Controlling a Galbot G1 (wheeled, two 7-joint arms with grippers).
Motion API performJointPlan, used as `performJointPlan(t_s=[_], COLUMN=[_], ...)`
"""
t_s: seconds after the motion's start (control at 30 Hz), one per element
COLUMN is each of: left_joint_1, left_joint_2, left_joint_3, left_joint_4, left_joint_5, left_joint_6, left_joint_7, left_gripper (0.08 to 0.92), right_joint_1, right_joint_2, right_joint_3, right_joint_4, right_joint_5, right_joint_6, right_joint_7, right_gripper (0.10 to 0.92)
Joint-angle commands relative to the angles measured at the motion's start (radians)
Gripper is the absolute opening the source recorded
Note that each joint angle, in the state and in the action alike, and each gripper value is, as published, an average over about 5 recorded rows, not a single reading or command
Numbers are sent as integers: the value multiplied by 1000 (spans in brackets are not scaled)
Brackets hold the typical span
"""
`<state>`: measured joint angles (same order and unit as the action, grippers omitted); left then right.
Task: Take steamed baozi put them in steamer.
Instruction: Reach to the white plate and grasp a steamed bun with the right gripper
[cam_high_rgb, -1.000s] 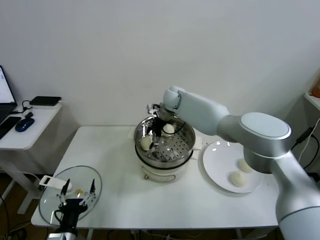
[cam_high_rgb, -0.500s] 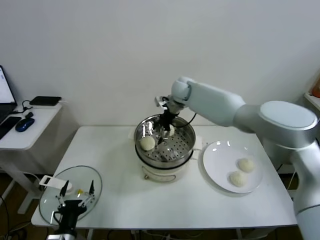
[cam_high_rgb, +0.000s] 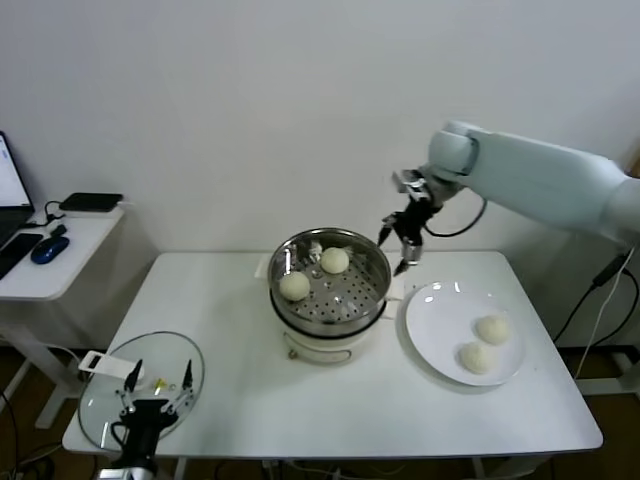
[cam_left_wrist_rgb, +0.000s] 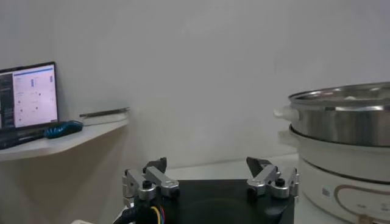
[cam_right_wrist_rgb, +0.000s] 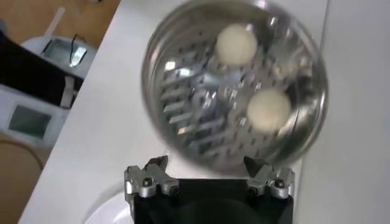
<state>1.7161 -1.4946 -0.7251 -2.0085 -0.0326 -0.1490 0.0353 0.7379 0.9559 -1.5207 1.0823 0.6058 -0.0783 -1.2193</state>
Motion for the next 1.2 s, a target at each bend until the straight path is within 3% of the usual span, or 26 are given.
performJointPlan(t_s=[0.03, 0.37, 1.2], left_joint_1=[1, 4, 2], left_joint_2=[-3, -8, -24], left_joint_3=[6, -11, -7], left_joint_4=[-4, -8, 3], left_joint_5=[4, 4, 16], left_joint_6=[1, 3, 4], left_joint_7=[1, 4, 3], left_gripper=[823, 823, 823], right_joint_1=[-78, -304, -477], right_joint_2=[-291, -266, -217], right_joint_3=[7, 139, 232], right_joint_4=[106, 34, -46], right_joint_5=[-174, -383, -453], right_joint_6=[26, 60, 65], right_joint_7=[-6, -3, 8], right_gripper=[823, 823, 823])
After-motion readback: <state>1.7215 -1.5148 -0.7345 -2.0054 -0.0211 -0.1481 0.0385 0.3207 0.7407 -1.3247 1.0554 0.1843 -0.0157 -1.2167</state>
